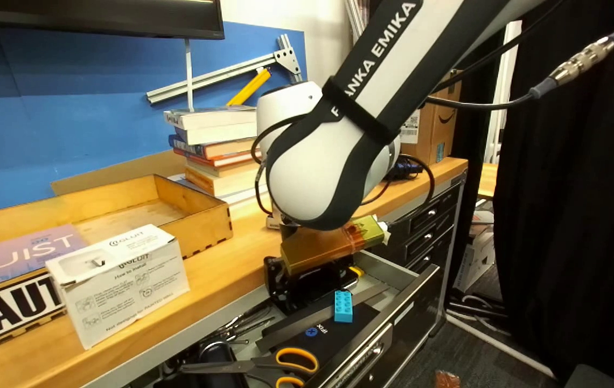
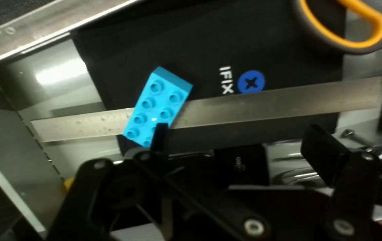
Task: Pick up the blue object from the box and put it in the open drawer, then pick up the scissors from the drawer and put it on the counter and close the drawer
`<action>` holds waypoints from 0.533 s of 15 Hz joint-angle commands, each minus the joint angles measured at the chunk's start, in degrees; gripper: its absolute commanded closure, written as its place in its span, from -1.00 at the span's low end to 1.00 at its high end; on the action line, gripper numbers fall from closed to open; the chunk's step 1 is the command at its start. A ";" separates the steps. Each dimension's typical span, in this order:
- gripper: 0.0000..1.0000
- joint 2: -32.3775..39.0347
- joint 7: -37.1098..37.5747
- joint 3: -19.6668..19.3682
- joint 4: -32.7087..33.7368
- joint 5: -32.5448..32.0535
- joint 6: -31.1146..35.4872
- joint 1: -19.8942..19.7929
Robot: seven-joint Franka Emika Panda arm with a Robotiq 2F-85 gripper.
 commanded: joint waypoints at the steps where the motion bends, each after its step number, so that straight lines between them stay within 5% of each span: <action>1: -1.00 -2.64 -10.05 3.10 0.50 5.09 -2.31 2.38; 8: -1.00 -0.37 -30.05 8.15 4.39 12.91 -7.98 4.95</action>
